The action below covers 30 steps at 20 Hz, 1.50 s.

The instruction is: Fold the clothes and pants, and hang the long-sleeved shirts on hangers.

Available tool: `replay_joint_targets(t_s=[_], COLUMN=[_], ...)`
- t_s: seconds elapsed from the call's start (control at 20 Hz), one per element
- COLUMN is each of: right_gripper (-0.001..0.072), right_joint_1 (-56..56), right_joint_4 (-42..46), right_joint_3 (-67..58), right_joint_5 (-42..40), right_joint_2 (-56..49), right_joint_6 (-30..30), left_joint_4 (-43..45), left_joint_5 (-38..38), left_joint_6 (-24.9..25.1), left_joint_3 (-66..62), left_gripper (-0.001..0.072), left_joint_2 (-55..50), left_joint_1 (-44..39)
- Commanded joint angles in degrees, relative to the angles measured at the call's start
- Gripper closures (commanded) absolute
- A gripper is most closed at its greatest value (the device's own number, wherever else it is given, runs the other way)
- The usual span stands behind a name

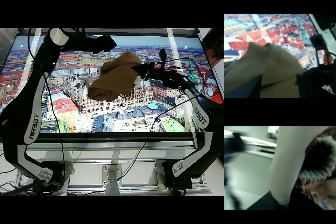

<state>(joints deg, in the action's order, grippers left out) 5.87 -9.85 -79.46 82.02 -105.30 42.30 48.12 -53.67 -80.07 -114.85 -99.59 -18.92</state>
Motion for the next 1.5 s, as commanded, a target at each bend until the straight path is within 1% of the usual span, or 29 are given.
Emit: replay_joint_targets(t_s=[0.0,0.2,0.3,0.4,0.55,0.6,0.75,0.8,0.85,0.9,0.95,1.0,1.05,1.1,1.2,1.3,1.35,1.45], right_gripper=[0.0679,0.0679,0.0679,0.0679,0.0679,0.0679,0.0679,0.0679,0.0679,0.0679,0.0679,0.0680,0.0679,0.0679,0.0679,0.0680,0.0679,0.0679], right_joint_1=[5.9,15.4,21.8,29.8,45.1,51.1,68.1,73.7,78.4,82.8,85.7,87.3,88.1,88.8,89.5,89.5,89.5,89.5], right_joint_4=[-8.1,-8.0,-8.4,-8.5,-8.0,-8.0,-5.3,-2.1,4.9,16.9,31.5,48.2,59.5,64.0,63.2,64.2,65.7,71.9], right_joint_3=[0.0,-0.1,-0.1,-0.1,-0.1,0.0,0.0,0.0,0.0,0.0,0.0,0.3,1.1,2.2,3.0,2.9,2.9,2.9], right_joint_5=[11.6,11.5,11.4,10.8,8.1,6.8,3.3,3.2,3.2,4.0,5.6,7.0,7.4,7.5,7.9,9.2,9.7,10.5], right_joint_2=[4.0,13.0,18.2,23.1,29.1,30.5,32.4,32.4,32.4,32.4,32.4,32.4,32.5,32.4,32.4,32.4,32.4,32.4], right_joint_6=[-3.8,-1.8,-0.7,0.9,5.3,7.0,11.5,13.6,16.3,20.7,25.6,33.1,39.8,43.6,43.8,43.8,43.8,43.8], left_joint_4=[0.0,-0.2,-0.2,-0.2,-0.2,-0.2,-0.1,-0.1,-0.1,-0.1,-0.2,-0.1,-0.1,-0.1,0.1,0.7,1.6,3.7], left_joint_5=[-0.3,-0.6,-0.6,-0.6,-0.6,-0.6,-0.6,-0.6,-0.6,-0.6,-0.6,-0.6,-0.6,-0.6,-0.6,-0.6,-0.6,-0.6], left_joint_6=[0.0,0.0,0.0,0.0,0.0,0.7,6.6,7.5,7.5,7.5,7.5,7.5,7.5,7.5,7.5,7.5,7.5,7.5], left_joint_3=[0.0,0.0,0.0,0.0,0.0,0.0,0.0,0.0,0.0,0.0,0.0,0.0,0.0,0.0,0.0,0.0,0.0,0.0], left_gripper=[0.0241,0.0241,0.0241,0.0241,0.0241,0.0241,0.0241,0.0241,0.0241,0.0241,0.0241,0.0241,0.0241,0.0241,0.0241,0.0241,0.0241,0.0241], left_joint_2=[1.9,3.7,4.8,5.9,8.0,8.8,11.6,12.4,13.1,13.7,14.0,14.1,14.1,14.1,14.1,14.1,14.1,14.1], left_joint_1=[1.2,1.2,1.2,1.2,1.2,1.2,1.3,1.4,1.7,1.9,2.2,2.3,2.5,2.5,2.5,2.5,2.5,2.5])
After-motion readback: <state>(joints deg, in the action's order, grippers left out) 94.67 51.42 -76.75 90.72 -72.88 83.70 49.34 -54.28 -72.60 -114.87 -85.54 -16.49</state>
